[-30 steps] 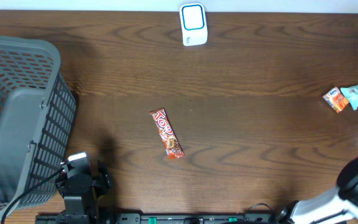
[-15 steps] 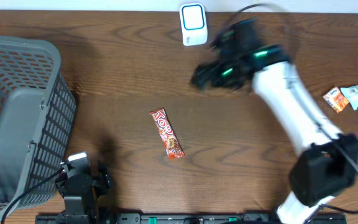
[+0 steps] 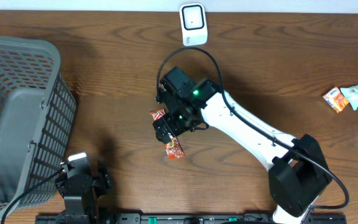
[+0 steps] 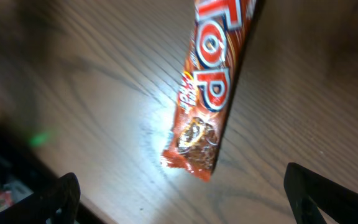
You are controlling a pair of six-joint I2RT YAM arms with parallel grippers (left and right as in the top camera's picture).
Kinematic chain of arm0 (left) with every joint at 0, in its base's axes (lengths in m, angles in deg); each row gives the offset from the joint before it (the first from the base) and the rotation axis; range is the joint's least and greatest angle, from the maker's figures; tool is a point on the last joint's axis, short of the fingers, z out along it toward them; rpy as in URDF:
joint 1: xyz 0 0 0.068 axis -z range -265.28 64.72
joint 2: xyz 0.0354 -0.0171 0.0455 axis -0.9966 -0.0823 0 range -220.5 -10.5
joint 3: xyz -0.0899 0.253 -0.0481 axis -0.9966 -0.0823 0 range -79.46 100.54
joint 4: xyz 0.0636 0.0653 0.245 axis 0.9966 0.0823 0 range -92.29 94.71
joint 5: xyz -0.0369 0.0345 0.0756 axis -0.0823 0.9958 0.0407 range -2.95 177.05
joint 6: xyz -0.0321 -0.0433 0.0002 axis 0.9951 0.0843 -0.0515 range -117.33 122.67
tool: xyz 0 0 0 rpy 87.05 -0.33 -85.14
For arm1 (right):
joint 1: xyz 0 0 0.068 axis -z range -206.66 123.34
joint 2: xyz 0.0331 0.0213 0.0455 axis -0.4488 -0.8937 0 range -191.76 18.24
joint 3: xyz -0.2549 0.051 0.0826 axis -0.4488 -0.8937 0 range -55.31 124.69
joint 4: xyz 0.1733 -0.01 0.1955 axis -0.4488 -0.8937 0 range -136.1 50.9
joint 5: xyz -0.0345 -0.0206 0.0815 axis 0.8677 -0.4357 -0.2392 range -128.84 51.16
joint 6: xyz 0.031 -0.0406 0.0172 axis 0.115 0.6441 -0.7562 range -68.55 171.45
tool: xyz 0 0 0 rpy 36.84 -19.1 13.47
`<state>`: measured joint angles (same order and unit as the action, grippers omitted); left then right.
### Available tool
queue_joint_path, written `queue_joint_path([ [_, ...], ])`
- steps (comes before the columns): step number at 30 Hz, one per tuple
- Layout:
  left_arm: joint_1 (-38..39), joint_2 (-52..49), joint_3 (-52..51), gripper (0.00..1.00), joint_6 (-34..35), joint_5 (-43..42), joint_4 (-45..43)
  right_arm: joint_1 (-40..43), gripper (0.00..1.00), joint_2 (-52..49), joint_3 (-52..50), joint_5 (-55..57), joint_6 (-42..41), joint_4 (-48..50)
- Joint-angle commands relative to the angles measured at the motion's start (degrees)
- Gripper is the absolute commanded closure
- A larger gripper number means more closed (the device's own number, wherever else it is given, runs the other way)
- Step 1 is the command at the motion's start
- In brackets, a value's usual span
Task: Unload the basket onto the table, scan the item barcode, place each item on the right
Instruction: 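Lower the right gripper and close on the TOP bar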
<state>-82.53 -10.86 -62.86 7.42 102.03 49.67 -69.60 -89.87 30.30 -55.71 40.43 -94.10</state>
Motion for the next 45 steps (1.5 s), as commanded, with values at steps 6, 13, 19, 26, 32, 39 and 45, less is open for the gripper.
queue_joint_path([
  [6,0.20,0.13,-0.52,0.15,0.46,0.52,1.81,1.25,0.01,-0.76,-9.81,-4.94,2.95,10.51],
  [13,0.20,0.13,-0.52,0.15,0.48,0.52,1.81,1.92,0.01,-2.67,-16.33,-9.31,2.01,18.71],
  [19,0.20,0.13,-0.52,0.15,0.46,0.52,1.81,1.86,0.42,-8.76,-16.92,-10.49,0.37,19.63],
  [26,0.20,0.13,-0.52,0.15,0.46,0.52,1.79,1.36,0.99,-13.57,-16.92,-10.43,0.39,18.62],
  [32,0.17,0.13,-0.52,0.15,0.48,0.52,1.81,4.26,0.99,-10.67,-13.25,-9.07,0.37,13.11],
  [39,0.20,0.13,-0.52,0.15,0.46,0.52,1.81,6.25,0.99,3.41,-7.39,23.15,-2.16,2.32],
  [45,0.20,0.13,-0.52,0.15,0.46,0.52,1.81,4.09,0.98,7.89,-7.39,44.39,-2.27,-0.85],
])
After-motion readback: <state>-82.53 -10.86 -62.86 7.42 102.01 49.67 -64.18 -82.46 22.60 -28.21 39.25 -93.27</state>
